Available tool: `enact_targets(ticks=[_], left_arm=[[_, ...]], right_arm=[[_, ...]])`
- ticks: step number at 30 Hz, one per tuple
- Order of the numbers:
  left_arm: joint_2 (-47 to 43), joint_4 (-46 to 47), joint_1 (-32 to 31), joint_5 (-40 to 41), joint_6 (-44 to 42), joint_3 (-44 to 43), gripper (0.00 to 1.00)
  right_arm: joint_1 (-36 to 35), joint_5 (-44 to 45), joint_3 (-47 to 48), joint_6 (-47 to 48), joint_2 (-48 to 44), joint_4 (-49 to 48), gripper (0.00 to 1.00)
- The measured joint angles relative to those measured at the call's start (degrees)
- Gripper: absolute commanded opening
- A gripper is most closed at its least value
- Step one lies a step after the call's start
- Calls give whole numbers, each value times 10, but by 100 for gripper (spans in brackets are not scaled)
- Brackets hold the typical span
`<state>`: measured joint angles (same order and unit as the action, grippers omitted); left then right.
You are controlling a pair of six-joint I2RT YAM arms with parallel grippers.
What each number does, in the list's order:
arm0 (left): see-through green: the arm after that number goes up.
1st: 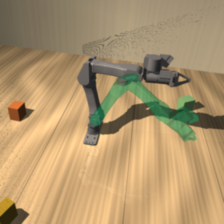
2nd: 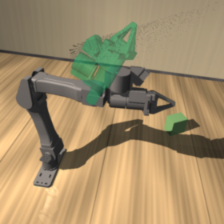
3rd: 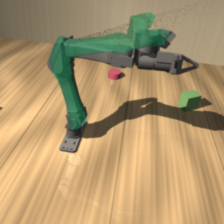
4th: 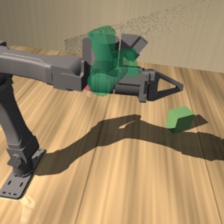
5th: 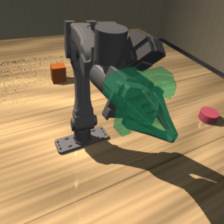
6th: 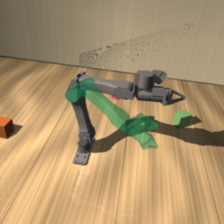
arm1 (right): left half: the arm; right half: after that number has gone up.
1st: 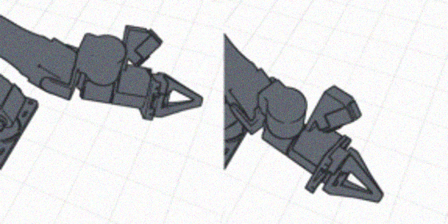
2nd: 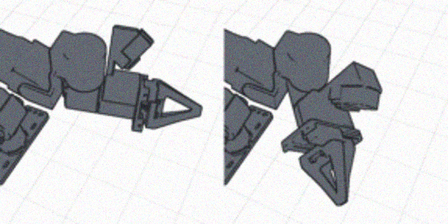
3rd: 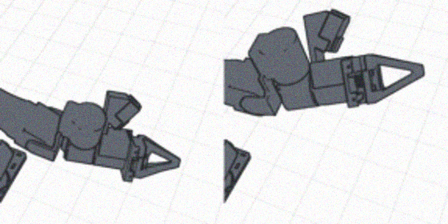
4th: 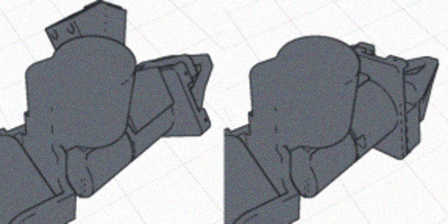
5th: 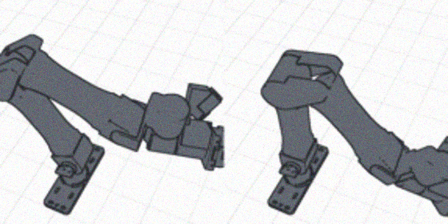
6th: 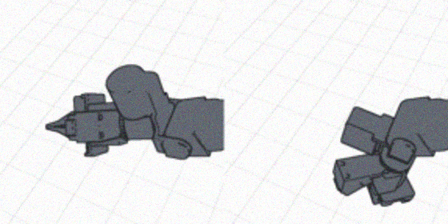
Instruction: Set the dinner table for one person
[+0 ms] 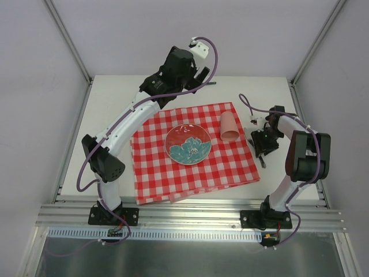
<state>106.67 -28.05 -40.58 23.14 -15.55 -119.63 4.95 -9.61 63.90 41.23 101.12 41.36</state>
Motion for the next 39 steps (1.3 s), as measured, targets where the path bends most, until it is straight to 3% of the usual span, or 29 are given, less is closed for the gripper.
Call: enact_targets(ticks=[2,6,13,17,25,39], left_arm=[[0,0,0,0,0,0,99],[2,0,0,0,0,0,99],[3,0,0,0,1,-2,99],[5,0,0,0,1,-4,99],[10,0,-1,0,1,-8,99],[10,0,-7,0,1,-9,99]], right_arm=[[0,0,-1,0,0,-1,50],[-1,10,-14,2,-5,-19,35],[-24,50,-78,10,-57,-88,33],[-43,59,-120,15,-94,-120,20],[-45,60,-129,9,-101,-129,6],[-45,56,-129,-2,-108,-121,1]])
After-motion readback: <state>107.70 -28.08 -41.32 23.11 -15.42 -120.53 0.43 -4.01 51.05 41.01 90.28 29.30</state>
